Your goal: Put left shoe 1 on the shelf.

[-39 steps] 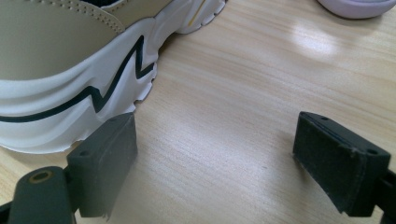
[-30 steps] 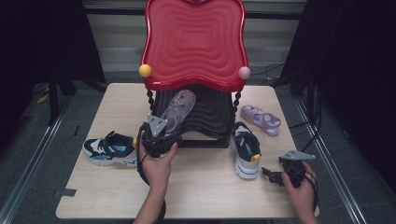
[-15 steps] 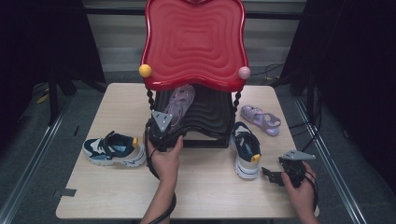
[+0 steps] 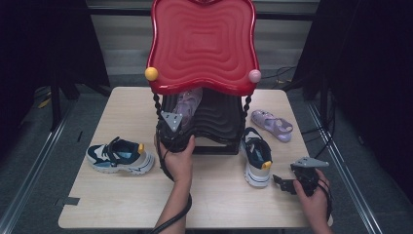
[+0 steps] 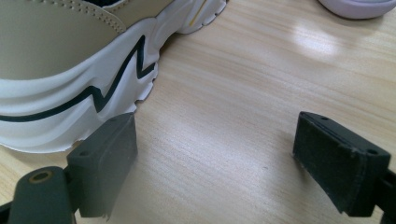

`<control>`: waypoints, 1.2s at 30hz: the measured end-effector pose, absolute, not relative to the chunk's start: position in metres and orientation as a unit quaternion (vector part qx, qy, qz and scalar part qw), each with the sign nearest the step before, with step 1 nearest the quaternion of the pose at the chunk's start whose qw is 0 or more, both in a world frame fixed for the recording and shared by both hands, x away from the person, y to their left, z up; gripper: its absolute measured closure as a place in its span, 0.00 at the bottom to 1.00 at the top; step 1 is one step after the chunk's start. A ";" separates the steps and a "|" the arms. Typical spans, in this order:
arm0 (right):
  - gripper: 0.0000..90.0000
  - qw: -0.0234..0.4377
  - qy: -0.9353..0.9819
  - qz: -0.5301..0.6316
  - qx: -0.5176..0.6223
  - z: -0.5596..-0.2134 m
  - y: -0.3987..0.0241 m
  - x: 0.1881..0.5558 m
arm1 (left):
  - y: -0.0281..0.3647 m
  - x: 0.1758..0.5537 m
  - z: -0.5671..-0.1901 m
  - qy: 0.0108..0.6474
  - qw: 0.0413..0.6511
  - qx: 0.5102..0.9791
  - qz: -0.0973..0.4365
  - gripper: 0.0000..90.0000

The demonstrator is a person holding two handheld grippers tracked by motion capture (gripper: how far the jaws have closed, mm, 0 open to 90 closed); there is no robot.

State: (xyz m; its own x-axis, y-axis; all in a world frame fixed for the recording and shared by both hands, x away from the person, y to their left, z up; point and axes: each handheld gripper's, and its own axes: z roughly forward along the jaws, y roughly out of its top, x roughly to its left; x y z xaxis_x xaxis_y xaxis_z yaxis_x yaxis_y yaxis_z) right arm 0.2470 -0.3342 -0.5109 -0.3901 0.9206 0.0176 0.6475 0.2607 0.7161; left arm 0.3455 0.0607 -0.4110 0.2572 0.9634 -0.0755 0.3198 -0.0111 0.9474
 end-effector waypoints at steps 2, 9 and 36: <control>0.15 0.208 0.766 0.329 0.512 -0.511 -0.334 0.247 | 0.059 0.348 -0.413 0.515 0.483 0.625 0.334 0.42; 0.15 0.207 0.766 0.328 0.513 -0.511 -0.334 0.247 | 0.050 0.354 -0.416 0.523 0.481 0.618 0.336 0.42; 0.15 0.206 0.767 0.330 0.510 -0.511 -0.335 0.247 | 0.033 0.372 -0.419 0.557 0.474 0.583 0.354 0.41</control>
State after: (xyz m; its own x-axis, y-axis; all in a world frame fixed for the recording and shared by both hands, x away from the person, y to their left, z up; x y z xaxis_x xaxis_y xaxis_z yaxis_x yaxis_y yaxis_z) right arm 0.2471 -0.3348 -0.5108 -0.3942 0.9188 0.0209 0.6467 0.2612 0.7166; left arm 0.3718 0.0331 -0.4186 0.1299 0.9848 -0.1156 0.3145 0.0696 0.9467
